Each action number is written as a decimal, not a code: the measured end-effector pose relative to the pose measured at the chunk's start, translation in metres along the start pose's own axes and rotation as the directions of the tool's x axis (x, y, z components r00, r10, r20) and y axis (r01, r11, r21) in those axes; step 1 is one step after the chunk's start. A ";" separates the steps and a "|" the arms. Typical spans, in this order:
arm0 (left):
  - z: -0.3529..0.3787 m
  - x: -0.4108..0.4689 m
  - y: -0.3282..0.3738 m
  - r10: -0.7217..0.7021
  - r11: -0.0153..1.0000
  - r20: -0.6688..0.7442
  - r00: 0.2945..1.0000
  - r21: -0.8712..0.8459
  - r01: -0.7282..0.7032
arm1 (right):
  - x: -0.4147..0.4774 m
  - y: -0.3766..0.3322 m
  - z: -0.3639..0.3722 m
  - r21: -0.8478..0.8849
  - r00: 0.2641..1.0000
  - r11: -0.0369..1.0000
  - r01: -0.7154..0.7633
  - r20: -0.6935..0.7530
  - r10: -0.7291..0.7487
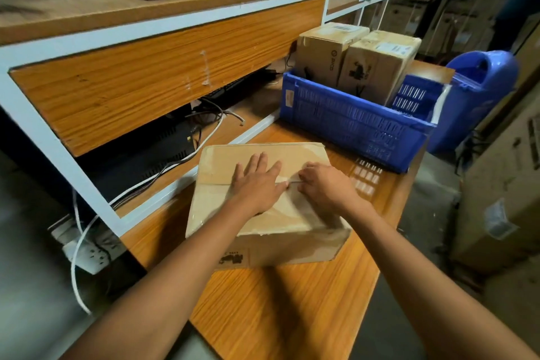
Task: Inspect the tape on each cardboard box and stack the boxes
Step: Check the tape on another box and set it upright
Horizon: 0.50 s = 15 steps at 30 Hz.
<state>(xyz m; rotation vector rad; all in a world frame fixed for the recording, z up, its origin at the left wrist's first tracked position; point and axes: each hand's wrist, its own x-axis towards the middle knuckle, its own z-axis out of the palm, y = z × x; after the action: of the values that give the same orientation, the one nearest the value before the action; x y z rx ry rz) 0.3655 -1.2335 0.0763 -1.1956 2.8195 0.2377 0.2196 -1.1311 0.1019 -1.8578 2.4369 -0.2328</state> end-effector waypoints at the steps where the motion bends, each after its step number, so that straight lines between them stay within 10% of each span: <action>1: -0.001 -0.005 0.004 -0.008 1.000 -0.028 1.000 -0.025 0.007 | -0.006 -0.003 -0.001 0.008 0.999 0.999 -0.042 -0.019 0.042; 15: -0.006 -0.051 0.029 0.146 0.986 0.078 0.986 -0.098 -0.139 | -0.033 -0.010 -0.033 -0.088 0.957 0.991 0.099 0.281 -0.071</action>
<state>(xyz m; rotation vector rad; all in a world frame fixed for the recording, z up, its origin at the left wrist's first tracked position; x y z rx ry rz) 0.3800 -1.1778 0.0917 -0.9739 2.8496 0.4209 0.2334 -1.0997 0.1349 -1.8899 2.2206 0.1424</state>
